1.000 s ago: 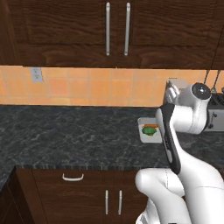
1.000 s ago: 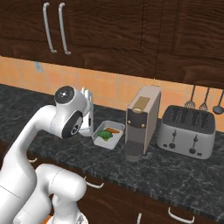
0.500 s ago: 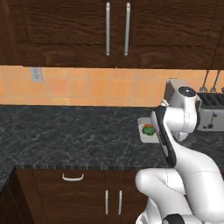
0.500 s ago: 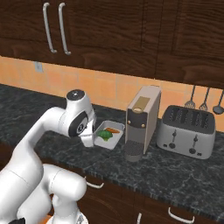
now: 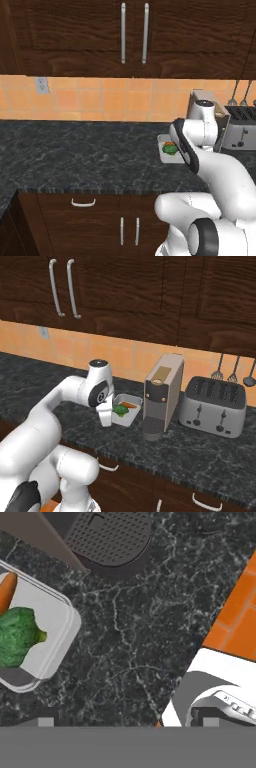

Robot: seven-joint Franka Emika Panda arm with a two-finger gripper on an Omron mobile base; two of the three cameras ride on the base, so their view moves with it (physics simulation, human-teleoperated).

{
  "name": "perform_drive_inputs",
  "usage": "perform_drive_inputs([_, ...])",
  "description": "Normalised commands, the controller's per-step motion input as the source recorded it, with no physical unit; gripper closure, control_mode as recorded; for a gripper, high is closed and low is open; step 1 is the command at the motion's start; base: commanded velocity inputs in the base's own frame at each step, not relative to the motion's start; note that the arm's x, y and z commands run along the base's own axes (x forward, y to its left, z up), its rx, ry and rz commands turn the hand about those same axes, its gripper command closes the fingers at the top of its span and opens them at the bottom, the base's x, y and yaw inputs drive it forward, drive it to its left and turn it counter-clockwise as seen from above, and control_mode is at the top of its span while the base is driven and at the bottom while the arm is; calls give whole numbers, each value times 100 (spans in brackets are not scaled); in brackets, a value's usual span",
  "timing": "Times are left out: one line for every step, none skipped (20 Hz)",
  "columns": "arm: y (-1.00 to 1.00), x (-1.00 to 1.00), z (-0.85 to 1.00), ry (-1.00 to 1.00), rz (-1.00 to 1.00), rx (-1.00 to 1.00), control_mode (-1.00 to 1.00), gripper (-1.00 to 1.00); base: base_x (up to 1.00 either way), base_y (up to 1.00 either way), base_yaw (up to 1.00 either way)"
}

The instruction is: Take the meat container that has the steak and place it on the second highest rack of the freezer. Then take the vegetable container that has the carrot and broccoli and place it on the highest rack of the freezer.

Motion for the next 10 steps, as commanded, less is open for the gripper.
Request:
perform_drive_inputs([0, 36, -5, 9, -16, 0, -100, -100, 0, 0, 0])
perform_drive_inputs([0, 51, -4, 7, -17, 0, -100, -100, 0, 0, 0])
perform_drive_inputs([-1, 57, -17, 3, -13, 0, -100, -100, 0, 0, 0])
perform_drive_inputs([0, 49, -34, 7, -3, 1, -100, -100, 0, 0, 0])
perform_drive_inputs([0, 51, -44, 16, 0, 3, -100, -100, 0, 0, 0])
perform_drive_inputs([0, 41, -46, 17, 0, 4, -100, -100, 0, 0, 0])
perform_drive_inputs([0, 34, -44, 16, 0, 3, -100, -100, 0, 0, 0])
perform_drive_inputs([0, 26, -39, 13, 3, 0, -100, -100, 0, 0, 0])
perform_drive_inputs([0, 24, -30, 10, 5, 0, -100, -100, 0, 0, 0])
perform_drive_inputs([0, 14, -26, 6, 6, 0, -100, -100, 0, 0, 0])
